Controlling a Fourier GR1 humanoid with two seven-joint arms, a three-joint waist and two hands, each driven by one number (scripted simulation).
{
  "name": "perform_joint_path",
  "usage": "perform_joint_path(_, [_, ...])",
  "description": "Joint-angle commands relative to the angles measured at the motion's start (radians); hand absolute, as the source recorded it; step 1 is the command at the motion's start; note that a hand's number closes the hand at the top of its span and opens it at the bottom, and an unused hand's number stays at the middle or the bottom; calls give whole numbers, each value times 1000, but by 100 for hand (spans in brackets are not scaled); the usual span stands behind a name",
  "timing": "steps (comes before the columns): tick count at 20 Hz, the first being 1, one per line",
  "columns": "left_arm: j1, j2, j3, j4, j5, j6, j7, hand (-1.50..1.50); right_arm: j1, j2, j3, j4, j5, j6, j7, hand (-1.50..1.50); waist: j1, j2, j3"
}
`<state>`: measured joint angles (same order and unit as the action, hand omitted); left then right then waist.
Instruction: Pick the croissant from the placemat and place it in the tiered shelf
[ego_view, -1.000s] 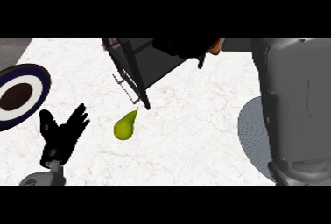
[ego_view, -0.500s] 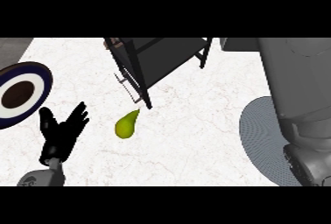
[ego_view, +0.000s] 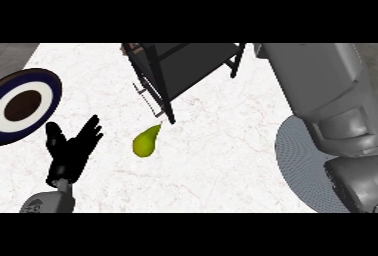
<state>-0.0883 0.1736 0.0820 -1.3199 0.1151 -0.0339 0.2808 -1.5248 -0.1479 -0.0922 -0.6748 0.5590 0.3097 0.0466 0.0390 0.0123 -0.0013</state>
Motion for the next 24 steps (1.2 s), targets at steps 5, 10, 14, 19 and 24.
perform_joint_path(5, [-17, 5, 3, -33, 7, -3, 33, 0, -42, 5, -11, 210, 50, -124, -155, 150, 3, 2, 0])
perform_joint_path(10, [-1, -34, -29, -26, -44, 48, 19, 0, -82, 16, -30, 297, 58, -176, -216, 150, 12, 5, 0])
perform_joint_path(14, [9, -44, -37, 6, -51, 32, -39, 0, -122, 0, -47, 349, 50, -151, -257, 150, 15, 8, -1])
perform_joint_path(19, [-24, -16, -27, -27, -15, -3, 50, 0, -155, -4, -47, 402, 70, -176, -266, 150, 24, 10, 0])
perform_joint_path(24, [-18, -17, 1, 18, -18, 10, -2, 0, -141, 17, -136, 416, -6, -230, -204, 150, 14, 8, -1])
